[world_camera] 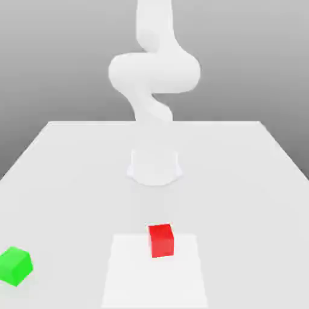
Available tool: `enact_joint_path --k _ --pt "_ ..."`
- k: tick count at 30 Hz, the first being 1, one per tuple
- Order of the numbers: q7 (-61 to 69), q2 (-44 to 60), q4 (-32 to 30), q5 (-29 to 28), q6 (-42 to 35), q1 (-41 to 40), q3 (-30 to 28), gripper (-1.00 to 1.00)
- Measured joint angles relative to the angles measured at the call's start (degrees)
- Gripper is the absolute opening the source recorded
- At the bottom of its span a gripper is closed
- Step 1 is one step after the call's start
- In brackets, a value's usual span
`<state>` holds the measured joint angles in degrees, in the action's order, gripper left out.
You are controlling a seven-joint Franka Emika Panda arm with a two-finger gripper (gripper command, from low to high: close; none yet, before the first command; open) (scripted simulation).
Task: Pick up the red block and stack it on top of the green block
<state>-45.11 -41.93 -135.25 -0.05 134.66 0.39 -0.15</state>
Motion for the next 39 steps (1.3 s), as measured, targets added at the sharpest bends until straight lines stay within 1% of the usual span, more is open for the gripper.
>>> enact_joint_path --k 12,17,19,24,25,32,39 --pt "4.4 23.1 -19.4 0.0 16.5 1.9 -0.5 0.0" --pt "6.5 35.3 -28.1 0.0 25.0 2.6 -0.6 0.0" --pt "6.9 40.7 -29.1 0.0 29.2 2.6 -0.5 0.0" --pt "7.3 51.5 -28.2 0.4 38.4 2.5 -0.2 0.0" --pt "7.3 53.0 -28.0 0.5 39.6 2.4 -0.1 -1.0" --pt "7.1 53.1 -28.0 0.3 39.7 2.3 0.0 -1.0" --pt "7.0 40.0 -29.8 0.0 28.4 1.8 0.4 -1.0"
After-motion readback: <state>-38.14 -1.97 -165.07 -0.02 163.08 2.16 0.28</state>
